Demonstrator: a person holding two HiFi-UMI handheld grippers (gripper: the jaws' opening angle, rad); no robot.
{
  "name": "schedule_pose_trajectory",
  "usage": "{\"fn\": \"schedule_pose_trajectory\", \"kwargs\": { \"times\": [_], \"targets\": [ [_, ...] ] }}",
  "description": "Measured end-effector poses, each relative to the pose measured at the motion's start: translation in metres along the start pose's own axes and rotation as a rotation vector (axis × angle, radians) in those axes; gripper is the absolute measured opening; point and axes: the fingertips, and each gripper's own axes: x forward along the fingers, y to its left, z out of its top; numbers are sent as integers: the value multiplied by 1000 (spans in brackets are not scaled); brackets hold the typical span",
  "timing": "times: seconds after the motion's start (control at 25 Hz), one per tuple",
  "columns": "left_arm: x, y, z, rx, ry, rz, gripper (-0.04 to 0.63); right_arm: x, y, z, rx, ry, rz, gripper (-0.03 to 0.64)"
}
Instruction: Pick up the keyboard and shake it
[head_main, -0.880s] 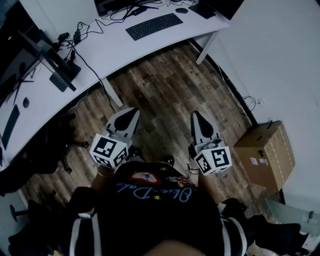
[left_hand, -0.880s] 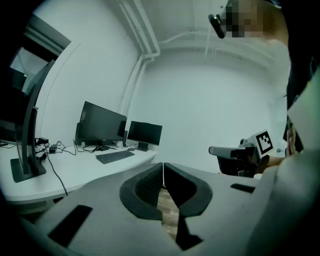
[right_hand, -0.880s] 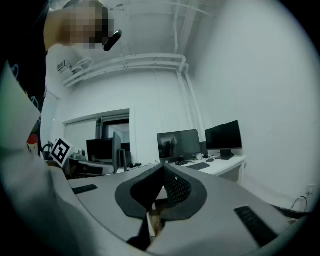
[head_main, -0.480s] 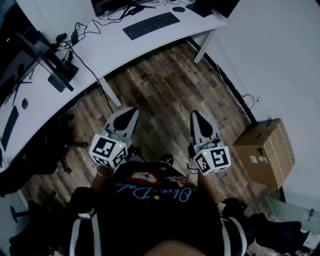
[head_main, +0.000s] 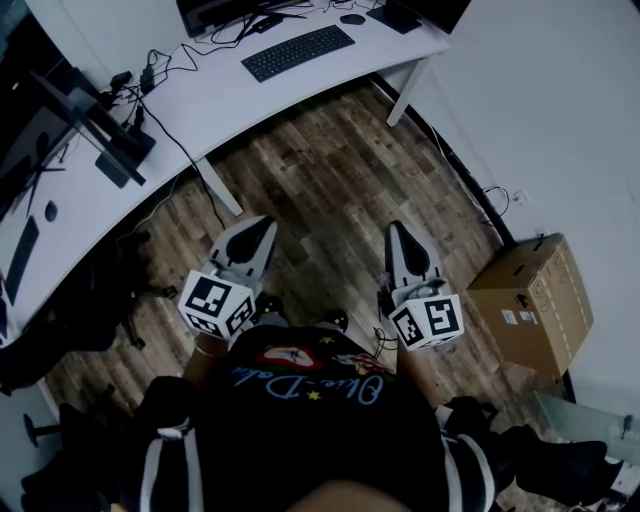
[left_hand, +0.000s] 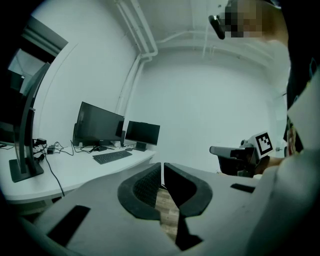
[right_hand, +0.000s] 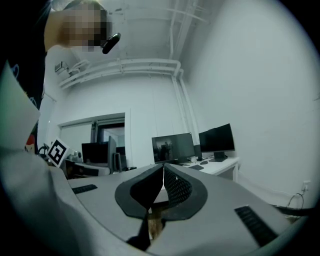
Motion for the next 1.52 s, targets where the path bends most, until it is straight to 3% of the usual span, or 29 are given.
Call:
{"fn": "schedule_pose_trajectory", "kwargs": {
  "times": [0.4,0.56,0.68,1.2,1.52],
  "targets": [
    [9,-15,-2,-6,16,2,9,-12,-18,-4,2,23,-19,3],
    [14,-22,-3,-12,14,7,83,-17,-26,-2,1,27,-9,8],
    [20,-31,-4,-14,17,15,83,-23,-36,-1,2,34,-3,61],
    [53,-89,-20,-39,28,17,120,-70,-90,-5,3,68,-7,89],
    [64,-89,-21,-48,37,28,124,-74,-102,-10,28,70,-13,103]
  ]
}}
